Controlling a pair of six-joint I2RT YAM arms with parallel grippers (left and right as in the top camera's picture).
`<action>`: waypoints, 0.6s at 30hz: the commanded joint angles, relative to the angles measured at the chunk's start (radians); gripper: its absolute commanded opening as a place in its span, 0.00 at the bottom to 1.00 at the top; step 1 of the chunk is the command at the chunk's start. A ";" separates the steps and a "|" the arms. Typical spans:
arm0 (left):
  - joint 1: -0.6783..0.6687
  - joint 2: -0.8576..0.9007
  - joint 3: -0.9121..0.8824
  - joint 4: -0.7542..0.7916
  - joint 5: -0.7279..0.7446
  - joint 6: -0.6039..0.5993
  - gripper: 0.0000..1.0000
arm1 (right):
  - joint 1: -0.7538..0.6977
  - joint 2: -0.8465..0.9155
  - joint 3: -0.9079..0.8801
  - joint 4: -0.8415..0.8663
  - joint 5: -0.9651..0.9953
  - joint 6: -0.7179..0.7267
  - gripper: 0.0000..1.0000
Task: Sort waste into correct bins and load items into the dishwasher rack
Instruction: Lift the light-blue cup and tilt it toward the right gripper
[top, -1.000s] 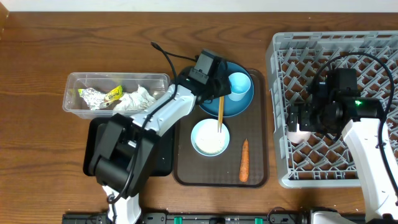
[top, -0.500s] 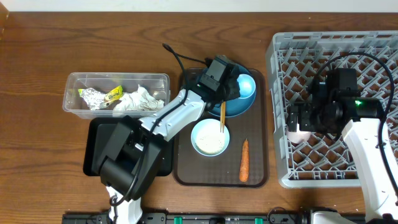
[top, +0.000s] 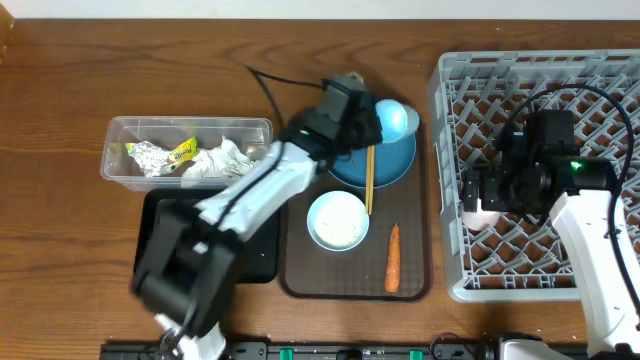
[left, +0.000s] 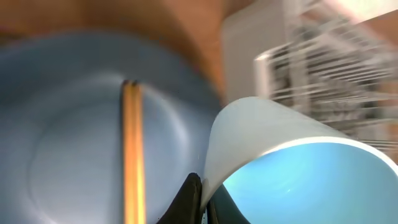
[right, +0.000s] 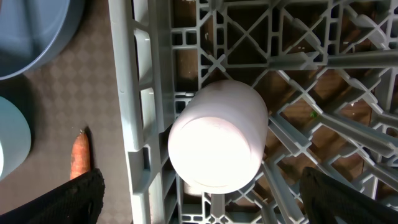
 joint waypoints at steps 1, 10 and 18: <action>0.038 -0.140 0.003 -0.019 0.146 0.007 0.06 | 0.010 0.006 -0.003 -0.002 0.003 0.003 0.99; 0.135 -0.311 0.003 -0.151 0.519 -0.016 0.06 | 0.010 0.006 -0.003 -0.002 0.003 0.003 0.99; 0.289 -0.315 0.003 -0.197 0.988 -0.031 0.06 | 0.010 0.006 -0.003 0.031 -0.015 0.004 0.99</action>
